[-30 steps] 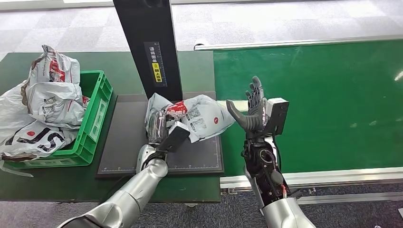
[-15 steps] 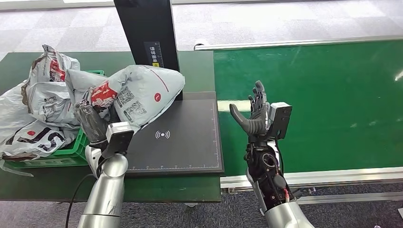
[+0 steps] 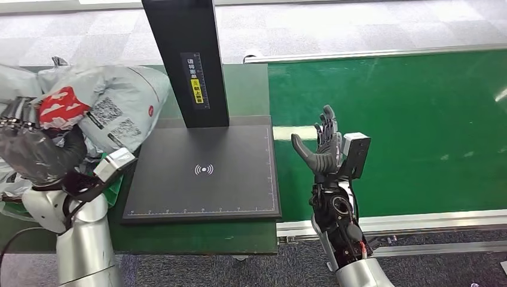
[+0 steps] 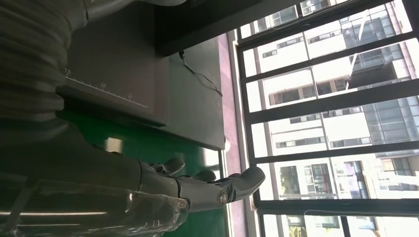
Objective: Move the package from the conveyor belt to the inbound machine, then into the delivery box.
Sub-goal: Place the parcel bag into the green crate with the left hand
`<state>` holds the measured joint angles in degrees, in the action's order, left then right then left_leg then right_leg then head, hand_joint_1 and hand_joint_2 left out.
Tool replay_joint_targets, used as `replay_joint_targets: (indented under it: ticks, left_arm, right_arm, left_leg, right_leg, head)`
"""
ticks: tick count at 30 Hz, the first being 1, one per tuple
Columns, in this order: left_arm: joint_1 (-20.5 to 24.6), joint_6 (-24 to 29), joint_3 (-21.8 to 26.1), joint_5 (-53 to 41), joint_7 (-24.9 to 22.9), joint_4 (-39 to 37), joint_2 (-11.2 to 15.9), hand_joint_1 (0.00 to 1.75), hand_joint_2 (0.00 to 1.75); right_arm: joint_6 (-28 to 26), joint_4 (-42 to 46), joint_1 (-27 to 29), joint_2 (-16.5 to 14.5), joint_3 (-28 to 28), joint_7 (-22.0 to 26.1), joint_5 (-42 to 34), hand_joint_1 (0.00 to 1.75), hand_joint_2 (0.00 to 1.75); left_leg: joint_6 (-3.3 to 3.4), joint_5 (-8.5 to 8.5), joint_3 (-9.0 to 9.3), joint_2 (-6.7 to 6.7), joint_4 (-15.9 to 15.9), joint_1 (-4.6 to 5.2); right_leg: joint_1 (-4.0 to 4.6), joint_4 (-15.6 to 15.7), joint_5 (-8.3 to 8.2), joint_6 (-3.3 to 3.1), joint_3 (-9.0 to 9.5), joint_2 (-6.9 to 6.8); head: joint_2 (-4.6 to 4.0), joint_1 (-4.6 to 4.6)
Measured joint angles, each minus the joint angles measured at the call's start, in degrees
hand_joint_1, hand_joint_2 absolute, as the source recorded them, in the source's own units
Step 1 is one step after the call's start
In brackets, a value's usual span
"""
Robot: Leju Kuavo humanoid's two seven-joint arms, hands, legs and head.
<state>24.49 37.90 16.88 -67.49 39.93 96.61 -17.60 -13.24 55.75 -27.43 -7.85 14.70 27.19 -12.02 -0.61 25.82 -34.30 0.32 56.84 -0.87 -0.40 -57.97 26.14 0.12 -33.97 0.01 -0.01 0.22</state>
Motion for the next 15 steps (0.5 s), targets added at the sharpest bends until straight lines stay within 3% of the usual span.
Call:
replay_joint_targets:
  ticks: [3,5,7,11,13,15]
  left_arm:
    - [4.3,0.0,7.3,-6.3,-0.3,-2.4,1.9,1.75,1.75]
    - [7.3,0.0,12.7,-13.4,-4.3,-6.2,4.2,1.75,1.75]
    - [8.5,0.0,14.1,-19.0,-16.4,-11.4,8.3,1.75,1.75]
    - [10.1,0.0,5.4,-21.1,-54.7,-27.4,20.5,1.75,1.75]
    - [12.3,-0.2,1.0,-21.1,-62.9,-37.0,24.7,1.75,1.75]
    - [14.9,-0.9,-2.1,-21.1,-65.2,-47.4,27.6,1.75,1.75]
  right_arm:
    - [-0.1,0.8,0.6,0.4,0.3,-0.1,-0.4,0.0,1.75]
    - [-0.1,1.6,1.0,0.7,0.5,-0.5,-0.6,0.0,1.75]
    - [-0.2,2.4,1.2,0.9,0.8,-1.0,-0.6,0.0,1.75]
    - [-0.1,4.0,1.5,1.3,1.3,-2.0,-0.7,0.0,1.75]
    - [0.1,4.7,1.6,1.4,1.4,-2.4,-0.7,0.0,1.75]
    - [0.6,5.3,1.7,1.5,1.6,-2.9,-0.6,0.0,1.75]
  left_leg:
    - [-0.05,-0.05,0.01,0.0,0.0,0.0]
    - [-0.07,-0.07,0.07,0.07,0.0,0.0]
    - [-0.08,-0.07,0.15,0.24,0.0,-0.02]
    - [-0.11,-0.08,0.15,0.25,0.0,-0.09]
    - [-0.11,-0.08,0.13,0.16,0.0,-0.1]
    - [-0.11,-0.09,0.11,0.15,0.0,-0.09]
  right_leg:
    - [0.0,0.0,-0.01,0.0,0.02,-0.01]
    - [0.0,0.0,-0.04,-0.03,0.02,0.05]
    - [0.01,0.0,-0.06,-0.07,0.0,0.19]
    - [0.07,0.0,-0.05,-0.09,-0.06,0.23]
    - [0.08,0.0,-0.04,-0.1,-0.02,0.15]
    - [0.07,0.0,-0.05,-0.09,0.01,0.13]
  head:
    - [0.01,0.01]
    - [0.0,0.02]
    - [0.01,0.01]
    - [0.01,0.0]
    - [0.0,0.02]
    - [0.0,0.02]
